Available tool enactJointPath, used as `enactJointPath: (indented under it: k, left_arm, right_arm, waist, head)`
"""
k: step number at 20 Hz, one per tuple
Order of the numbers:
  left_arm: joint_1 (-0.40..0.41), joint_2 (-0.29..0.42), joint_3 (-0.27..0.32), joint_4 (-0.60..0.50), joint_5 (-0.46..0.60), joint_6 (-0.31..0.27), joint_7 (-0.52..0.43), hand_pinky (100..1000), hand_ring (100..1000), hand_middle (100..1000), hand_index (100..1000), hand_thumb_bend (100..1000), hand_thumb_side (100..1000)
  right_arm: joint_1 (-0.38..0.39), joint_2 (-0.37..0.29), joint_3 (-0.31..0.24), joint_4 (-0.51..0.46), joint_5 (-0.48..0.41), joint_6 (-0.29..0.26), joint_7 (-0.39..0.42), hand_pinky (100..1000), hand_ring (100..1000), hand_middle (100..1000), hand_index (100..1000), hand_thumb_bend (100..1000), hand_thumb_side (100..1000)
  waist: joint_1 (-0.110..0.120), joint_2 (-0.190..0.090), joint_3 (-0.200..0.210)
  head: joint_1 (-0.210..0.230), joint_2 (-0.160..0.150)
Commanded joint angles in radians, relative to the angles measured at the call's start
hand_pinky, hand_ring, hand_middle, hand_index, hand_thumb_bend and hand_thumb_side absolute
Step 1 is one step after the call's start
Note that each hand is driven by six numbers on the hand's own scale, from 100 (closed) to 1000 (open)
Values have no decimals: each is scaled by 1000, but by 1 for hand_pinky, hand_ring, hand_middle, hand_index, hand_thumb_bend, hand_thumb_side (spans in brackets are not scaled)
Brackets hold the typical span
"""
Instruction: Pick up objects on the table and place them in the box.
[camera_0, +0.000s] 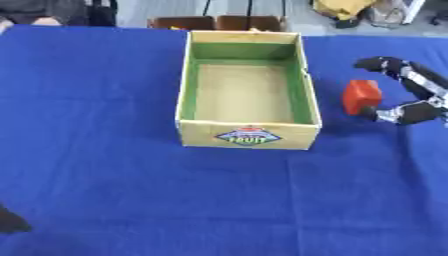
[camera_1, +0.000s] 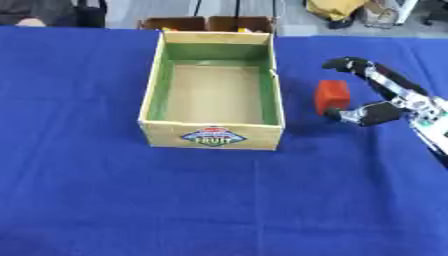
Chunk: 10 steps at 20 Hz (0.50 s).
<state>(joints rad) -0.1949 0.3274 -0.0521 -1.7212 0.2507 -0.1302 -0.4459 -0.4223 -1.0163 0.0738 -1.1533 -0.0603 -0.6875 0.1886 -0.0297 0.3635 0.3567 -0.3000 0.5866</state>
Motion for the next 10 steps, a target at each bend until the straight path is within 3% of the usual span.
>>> enactJointPath:
  k: [1, 10]
  left_arm:
    - [-4, 21, 3, -16, -1, -5, 1, 612, 550, 413, 597, 291, 1000]
    - [-3, 22, 2, -19, 1, -9, 0, 613, 550, 413, 597, 286, 1000]
  right_arm:
    - [-4, -55, -23, 4, 24, -4, -7, 977, 1000, 878, 930, 548, 466]
    - [2, -53, -29, 55, 52, 0, -25, 967, 1000, 858, 925, 520, 488]
  waist:
    - [4, -20, -1]
    - [11, -16, 5]
  head:
    - [0, -13]
    - [-1, -17]
